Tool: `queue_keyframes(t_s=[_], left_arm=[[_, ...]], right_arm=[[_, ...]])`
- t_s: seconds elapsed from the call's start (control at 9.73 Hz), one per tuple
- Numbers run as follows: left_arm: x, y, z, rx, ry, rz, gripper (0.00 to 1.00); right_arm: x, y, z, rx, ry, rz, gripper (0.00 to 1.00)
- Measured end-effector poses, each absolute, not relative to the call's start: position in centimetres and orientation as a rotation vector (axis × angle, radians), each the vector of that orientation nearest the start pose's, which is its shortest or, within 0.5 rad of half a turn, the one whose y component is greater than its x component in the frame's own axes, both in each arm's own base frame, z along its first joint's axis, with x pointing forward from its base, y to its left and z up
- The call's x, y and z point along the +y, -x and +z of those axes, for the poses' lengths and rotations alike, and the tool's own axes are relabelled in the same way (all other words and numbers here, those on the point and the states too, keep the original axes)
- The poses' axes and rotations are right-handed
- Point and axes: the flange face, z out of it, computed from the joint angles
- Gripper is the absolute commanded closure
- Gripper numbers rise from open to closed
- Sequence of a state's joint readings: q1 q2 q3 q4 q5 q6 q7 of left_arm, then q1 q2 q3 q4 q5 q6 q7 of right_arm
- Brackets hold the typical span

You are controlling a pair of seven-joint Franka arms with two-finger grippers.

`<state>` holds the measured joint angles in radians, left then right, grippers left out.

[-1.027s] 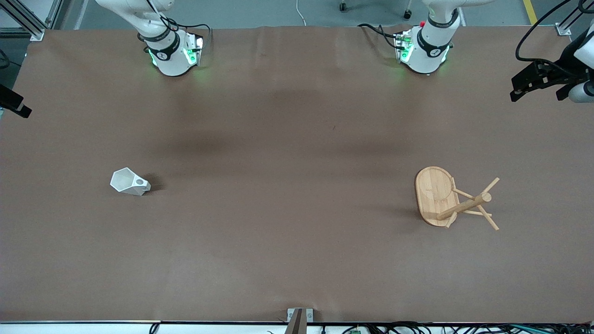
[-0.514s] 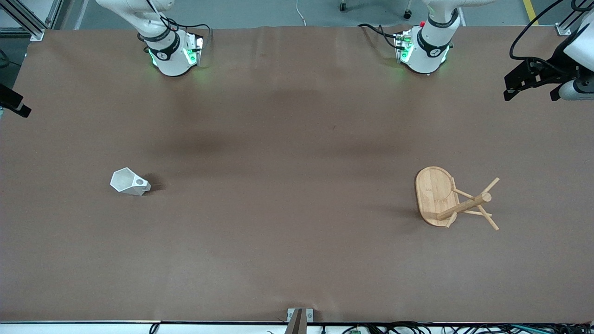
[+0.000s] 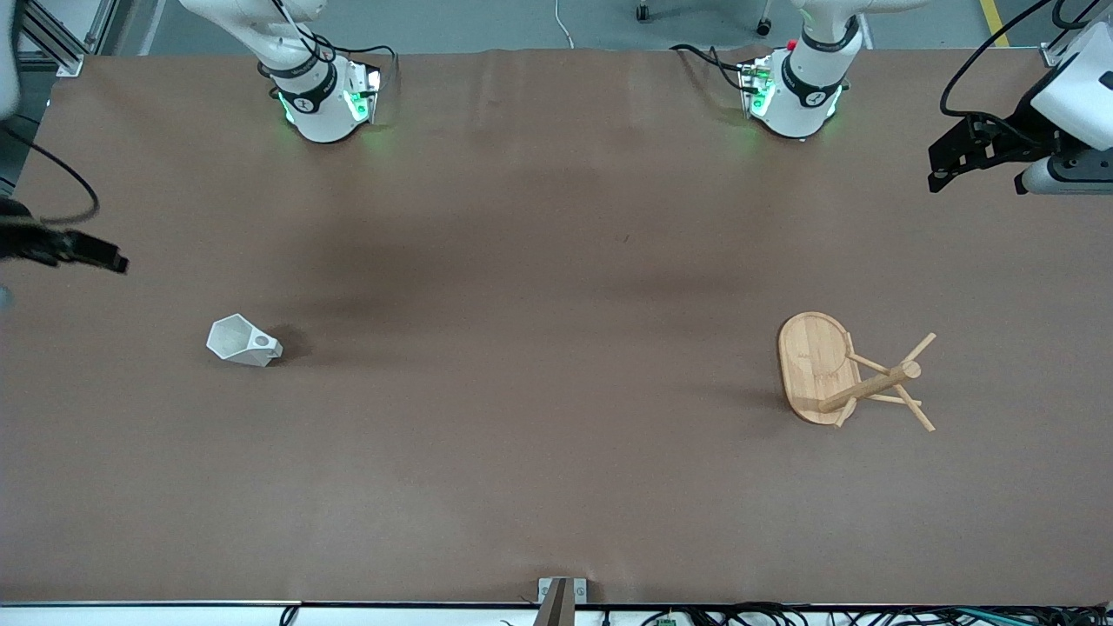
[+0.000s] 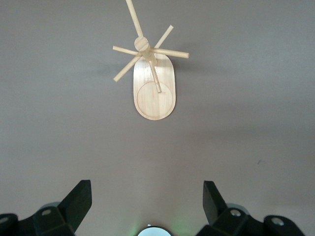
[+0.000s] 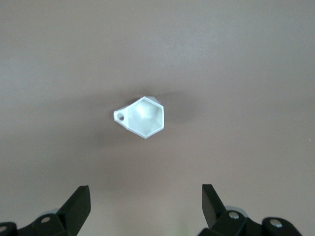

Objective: Hang cup on rack
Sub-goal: 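Reach the right gripper down and grasp the white cup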

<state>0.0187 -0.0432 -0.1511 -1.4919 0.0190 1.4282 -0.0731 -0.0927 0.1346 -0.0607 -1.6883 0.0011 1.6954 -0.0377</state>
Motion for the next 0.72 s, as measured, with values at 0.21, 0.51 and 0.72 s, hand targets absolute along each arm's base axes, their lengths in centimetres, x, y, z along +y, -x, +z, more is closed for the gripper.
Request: queue_keyframes(t_s=[0.21,0.51,0.72], left_arm=[[-6.8,-52.1,67.2,0.085,3.113,0.028,0.0],[-6.3,-52.2,67.2,0.069,3.114,0.028,0.0],[-6.3,-52.2,67.2,0.069,3.114,0.027,0.0]], right_arm=[[-9.5,-59.3,42.7,0.128,3.133,0.166,0.0],[-10.6,-58.2,34.1,0.036,3.148,0.059,0.0],[-11.1,-57.0,29.5,-0.001,3.158,-0.004,0.0]])
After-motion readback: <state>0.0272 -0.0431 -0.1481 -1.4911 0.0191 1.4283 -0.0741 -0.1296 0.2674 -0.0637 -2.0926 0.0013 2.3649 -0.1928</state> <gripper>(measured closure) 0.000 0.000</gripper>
